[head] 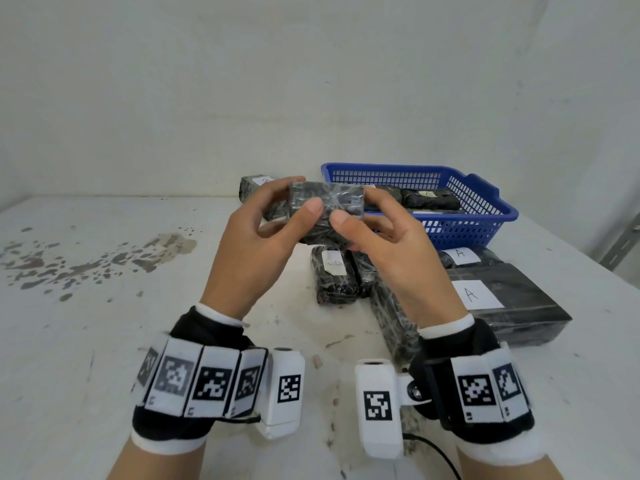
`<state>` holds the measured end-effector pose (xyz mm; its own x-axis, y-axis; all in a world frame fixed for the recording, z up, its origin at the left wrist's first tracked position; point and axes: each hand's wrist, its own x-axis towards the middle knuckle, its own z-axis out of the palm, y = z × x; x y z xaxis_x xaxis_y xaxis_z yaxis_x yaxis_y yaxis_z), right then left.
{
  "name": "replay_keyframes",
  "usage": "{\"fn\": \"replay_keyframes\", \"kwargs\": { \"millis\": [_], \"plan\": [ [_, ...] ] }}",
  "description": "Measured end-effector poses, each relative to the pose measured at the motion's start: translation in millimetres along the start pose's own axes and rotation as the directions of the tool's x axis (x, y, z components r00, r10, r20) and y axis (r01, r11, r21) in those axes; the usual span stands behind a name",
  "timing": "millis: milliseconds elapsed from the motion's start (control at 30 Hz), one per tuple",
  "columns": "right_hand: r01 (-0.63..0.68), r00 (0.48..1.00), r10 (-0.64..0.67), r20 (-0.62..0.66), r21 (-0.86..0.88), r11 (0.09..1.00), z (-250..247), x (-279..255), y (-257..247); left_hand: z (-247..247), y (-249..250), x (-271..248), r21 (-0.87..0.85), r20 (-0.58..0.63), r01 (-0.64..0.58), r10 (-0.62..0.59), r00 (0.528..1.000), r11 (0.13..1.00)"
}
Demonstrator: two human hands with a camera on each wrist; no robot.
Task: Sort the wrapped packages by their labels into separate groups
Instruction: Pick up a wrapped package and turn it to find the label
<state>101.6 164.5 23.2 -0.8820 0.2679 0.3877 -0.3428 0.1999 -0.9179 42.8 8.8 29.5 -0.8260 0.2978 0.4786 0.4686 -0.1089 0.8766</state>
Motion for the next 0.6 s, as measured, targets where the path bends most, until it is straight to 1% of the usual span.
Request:
{"fn": "replay_keyframes", "kwargs": {
  "millis": [100,433,467,500,567,600],
  "plan": [
    [0.005,1.0,-0.005,0.01,0.002,1.0,1.1,-0.8,-1.6,-0.7,-0.5,-0.2,-0.009,-0.003,0.001,-0.001,1.0,1.0],
    [0.041,0.998,-0.038,-0.051,0.046,0.998,1.2,-1.9,-3.3,3.2,1.7,-1.2,-0.019,-0.011,-0.005,0.005,1.0,1.0],
    [0.055,0.997,-0.052,-0.06,0.055,0.997,0.7,-1.9,-3.2,3.6,3.3,-1.9,-0.026,0.001,0.022,-0.022,1.0,0.999],
    [0.072,0.996,-0.068,-0.066,0.071,0.995,0.2,-2.4,-3.8,3.9,4.9,-2.3,-0.039,0.023,0.075,-0.074,0.997,0.996],
    [0.104,0.994,-0.099,-0.056,0.094,0.99,-1.2,-3.1,-5.2,4.0,8.1,-2.6,-0.098,0.104,0.223,-0.213,0.971,0.97],
    [0.113,0.993,-0.11,-0.038,0.093,0.989,-2.4,-3.4,-5.9,3.2,10.0,-2.9,-0.13,0.151,0.27,-0.251,0.956,0.954]
  ]
}}
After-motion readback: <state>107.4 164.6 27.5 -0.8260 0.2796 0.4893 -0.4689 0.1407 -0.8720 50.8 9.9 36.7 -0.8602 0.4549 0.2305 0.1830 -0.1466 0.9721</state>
